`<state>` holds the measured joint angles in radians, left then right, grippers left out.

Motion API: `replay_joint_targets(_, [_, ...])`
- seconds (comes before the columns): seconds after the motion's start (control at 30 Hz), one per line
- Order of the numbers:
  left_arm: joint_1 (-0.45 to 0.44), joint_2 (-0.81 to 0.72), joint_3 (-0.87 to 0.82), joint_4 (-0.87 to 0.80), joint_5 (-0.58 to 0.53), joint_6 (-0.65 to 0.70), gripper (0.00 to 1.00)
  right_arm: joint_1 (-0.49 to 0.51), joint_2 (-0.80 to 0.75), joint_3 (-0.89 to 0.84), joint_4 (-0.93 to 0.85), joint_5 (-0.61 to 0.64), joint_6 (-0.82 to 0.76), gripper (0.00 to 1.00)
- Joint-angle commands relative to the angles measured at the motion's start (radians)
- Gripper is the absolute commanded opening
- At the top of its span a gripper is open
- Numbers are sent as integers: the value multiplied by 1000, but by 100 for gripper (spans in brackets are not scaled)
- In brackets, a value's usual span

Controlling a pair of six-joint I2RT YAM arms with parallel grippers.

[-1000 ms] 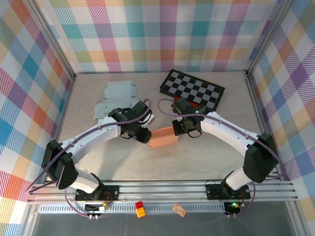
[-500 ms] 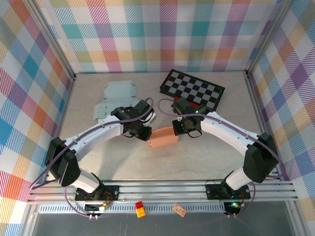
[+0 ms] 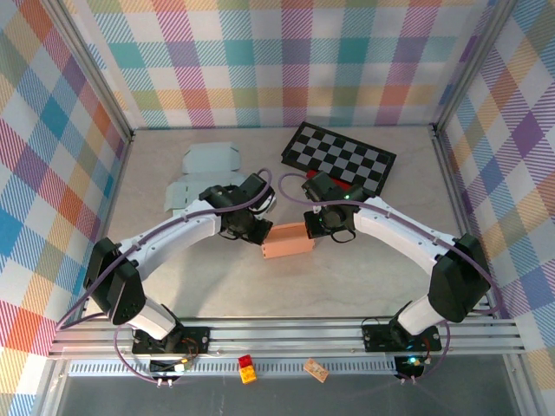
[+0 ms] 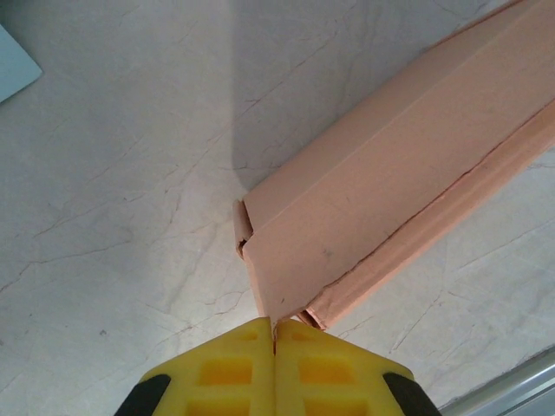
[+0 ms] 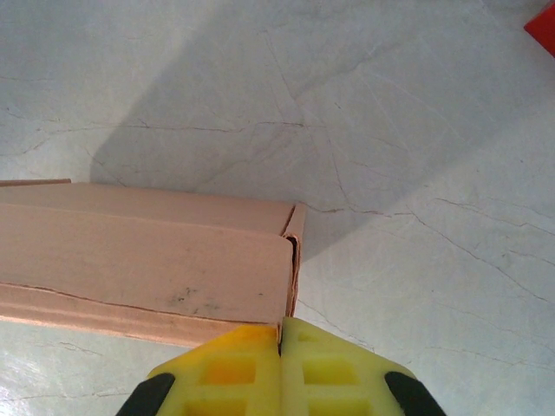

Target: Fold the paper box

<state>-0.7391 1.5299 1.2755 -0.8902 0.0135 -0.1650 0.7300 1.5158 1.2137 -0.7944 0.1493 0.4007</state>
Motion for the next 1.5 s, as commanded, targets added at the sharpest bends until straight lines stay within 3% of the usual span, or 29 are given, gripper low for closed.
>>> replay_joint_targets(0.0, [-12, 19, 36, -22, 6, -96, 0, 11, -5, -18, -20, -30, 73, 0])
replay_joint_targets(0.47, [-14, 57, 92, -26, 48, -320, 0, 39, -5, -27, -15, 3, 158, 0])
replay_joint_targets(1.3, [35, 144, 215, -171, 198, -353, 0, 43, 12, -21, -20, 3, 137, 0])
replay_joint_targets(1.47, [35, 138, 193, -167, 186, -346, 0, 43, 14, -20, -18, -2, 137, 0])
